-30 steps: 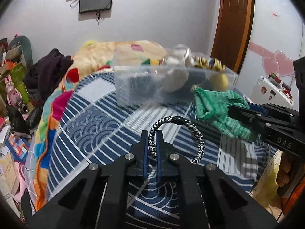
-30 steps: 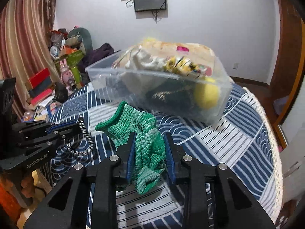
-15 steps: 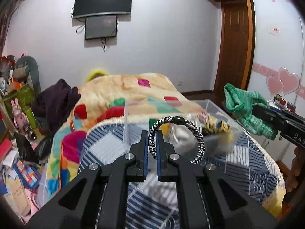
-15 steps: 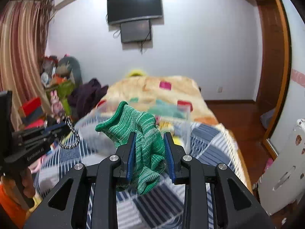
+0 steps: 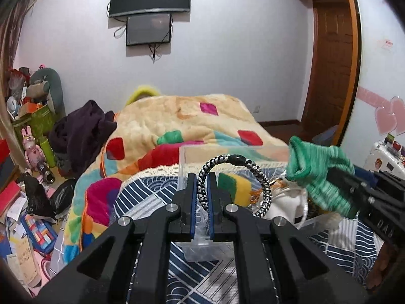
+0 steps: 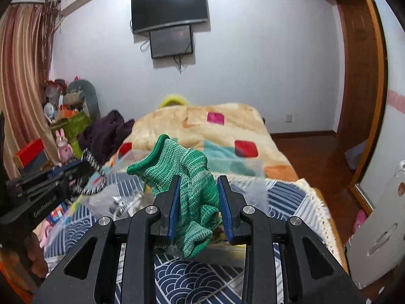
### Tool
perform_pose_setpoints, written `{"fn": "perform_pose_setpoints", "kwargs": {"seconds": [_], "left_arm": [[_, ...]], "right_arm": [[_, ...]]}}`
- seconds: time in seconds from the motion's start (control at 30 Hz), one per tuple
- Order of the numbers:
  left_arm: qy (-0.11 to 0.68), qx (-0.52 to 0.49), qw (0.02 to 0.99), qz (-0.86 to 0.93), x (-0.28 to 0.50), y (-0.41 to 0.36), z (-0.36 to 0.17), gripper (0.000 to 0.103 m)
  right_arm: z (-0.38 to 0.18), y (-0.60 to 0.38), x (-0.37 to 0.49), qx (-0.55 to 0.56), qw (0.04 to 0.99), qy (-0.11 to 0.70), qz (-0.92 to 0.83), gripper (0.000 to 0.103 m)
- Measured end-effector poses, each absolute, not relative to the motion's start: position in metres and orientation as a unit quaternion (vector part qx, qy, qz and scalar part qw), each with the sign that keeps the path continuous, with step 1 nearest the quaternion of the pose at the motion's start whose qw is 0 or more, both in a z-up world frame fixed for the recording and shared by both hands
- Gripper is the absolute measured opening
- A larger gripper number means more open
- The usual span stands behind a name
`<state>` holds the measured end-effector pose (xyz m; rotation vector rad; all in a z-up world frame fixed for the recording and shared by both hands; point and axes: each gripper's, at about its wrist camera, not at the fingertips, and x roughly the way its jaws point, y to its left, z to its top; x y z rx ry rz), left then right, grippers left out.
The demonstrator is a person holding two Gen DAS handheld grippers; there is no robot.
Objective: Organize soft objects
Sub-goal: 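Drop the bracelet into the box with the left tool while the right tool drops the sock in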
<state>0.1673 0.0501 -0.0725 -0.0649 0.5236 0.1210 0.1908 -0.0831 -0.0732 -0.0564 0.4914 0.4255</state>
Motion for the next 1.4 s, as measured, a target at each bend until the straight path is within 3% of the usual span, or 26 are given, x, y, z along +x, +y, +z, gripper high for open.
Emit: {"fn": "perform_pose_setpoints", "kwargs": {"seconds": [0.33, 0.57, 0.8, 1.17, 1.4], "left_arm": [[0.309, -0.018, 0.949, 0.053, 0.187, 0.045, -0.100, 0.007], [0.304, -0.021, 0.952, 0.041, 0.172, 0.044, -0.096, 0.015], [0.283, -0.028, 0.958, 0.026, 0.150, 0.042, -0.078, 0.015], [0.204, -0.037, 0.978, -0.013, 0.096, 0.027, -0.023, 0.016], [0.158, -0.036, 0.986, -0.024, 0.064, 0.016, 0.001, 0.046]], "right_arm": [[-0.087, -0.086, 0.200, -0.016, 0.932, 0.283, 0.224, 0.032], [-0.083, -0.094, 0.199, -0.014, 0.933, 0.284, 0.218, 0.049], [-0.068, -0.100, 0.187, -0.024, 0.940, 0.264, 0.215, 0.062], [-0.025, -0.112, 0.149, -0.039, 0.958, 0.179, 0.220, 0.064], [-0.006, -0.120, 0.123, -0.031, 0.962, 0.134, 0.235, 0.069]]}}
